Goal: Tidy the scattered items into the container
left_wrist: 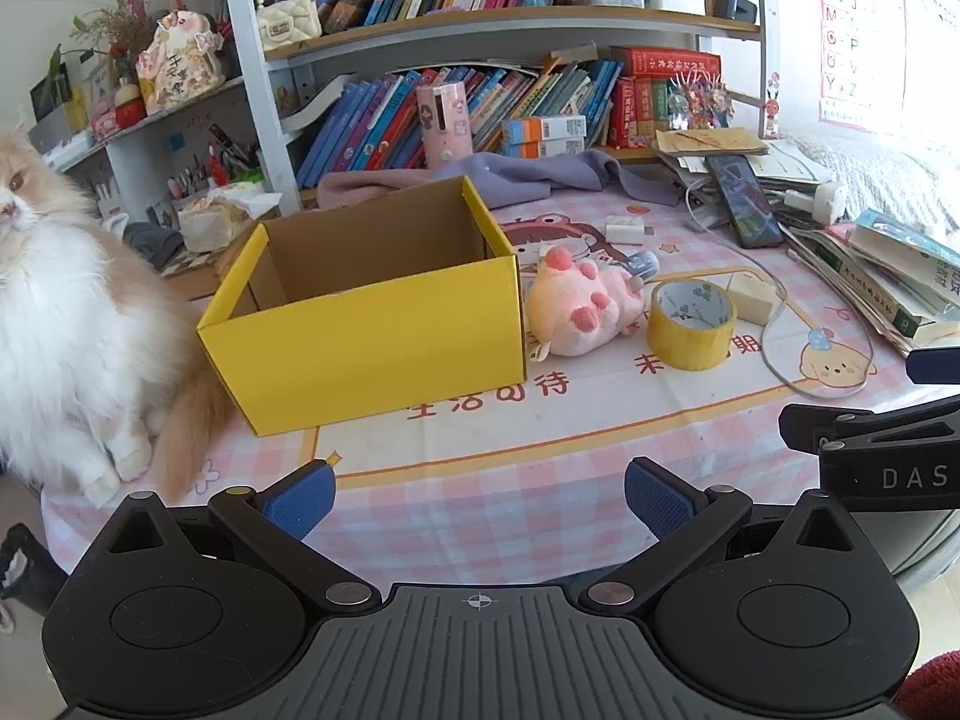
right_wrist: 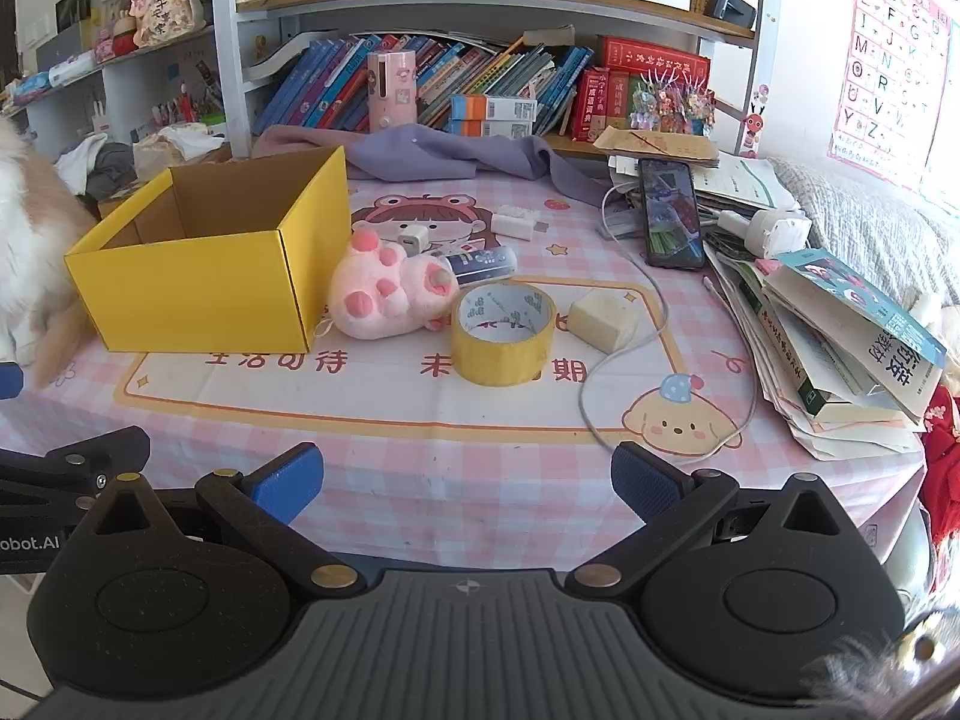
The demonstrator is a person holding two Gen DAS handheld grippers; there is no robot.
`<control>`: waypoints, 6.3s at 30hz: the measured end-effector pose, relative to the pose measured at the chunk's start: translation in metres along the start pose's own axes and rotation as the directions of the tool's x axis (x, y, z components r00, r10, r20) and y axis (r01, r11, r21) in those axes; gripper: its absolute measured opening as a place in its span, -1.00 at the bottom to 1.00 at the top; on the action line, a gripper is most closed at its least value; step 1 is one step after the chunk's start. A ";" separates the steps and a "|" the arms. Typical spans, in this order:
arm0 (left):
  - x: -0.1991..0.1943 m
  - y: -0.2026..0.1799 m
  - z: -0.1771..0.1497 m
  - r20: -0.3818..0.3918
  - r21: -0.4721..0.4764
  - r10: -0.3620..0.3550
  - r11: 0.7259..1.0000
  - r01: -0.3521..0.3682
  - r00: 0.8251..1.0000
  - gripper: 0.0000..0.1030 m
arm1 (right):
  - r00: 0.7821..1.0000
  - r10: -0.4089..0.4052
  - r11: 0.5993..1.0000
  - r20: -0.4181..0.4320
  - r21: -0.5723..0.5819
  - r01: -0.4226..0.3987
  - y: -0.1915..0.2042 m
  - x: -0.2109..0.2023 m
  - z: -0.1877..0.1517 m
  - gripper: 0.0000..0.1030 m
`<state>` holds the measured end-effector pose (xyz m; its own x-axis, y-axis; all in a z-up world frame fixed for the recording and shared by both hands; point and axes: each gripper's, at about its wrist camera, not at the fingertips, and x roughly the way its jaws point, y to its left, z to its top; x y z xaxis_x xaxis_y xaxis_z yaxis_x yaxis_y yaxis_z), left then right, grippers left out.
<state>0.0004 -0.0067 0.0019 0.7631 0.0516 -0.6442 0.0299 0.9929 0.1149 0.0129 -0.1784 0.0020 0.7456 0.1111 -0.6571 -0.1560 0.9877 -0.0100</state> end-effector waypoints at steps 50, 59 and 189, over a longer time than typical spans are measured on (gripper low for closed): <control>0.001 0.005 0.002 0.009 0.016 -0.011 1.000 0.011 1.000 1.00 | 1.000 -0.005 1.000 -0.003 -0.015 0.005 0.009 0.005 0.002 1.00; 0.005 0.008 0.002 -0.004 0.013 -0.007 1.000 0.007 1.000 1.00 | 1.000 0.000 1.000 -0.009 -0.027 0.000 0.013 0.009 0.005 1.00; 0.163 -0.155 0.113 -0.135 -0.027 -0.055 0.998 0.052 0.989 0.63 | 0.878 0.391 0.886 -0.275 -0.147 -0.440 -0.157 0.215 0.125 -0.24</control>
<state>0.1934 -0.1645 -0.0352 0.6665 0.0106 -0.7454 0.0519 0.9968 0.0606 0.2790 -0.2955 -0.0433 0.4158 0.4535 -0.7883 -0.5613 0.8100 0.1699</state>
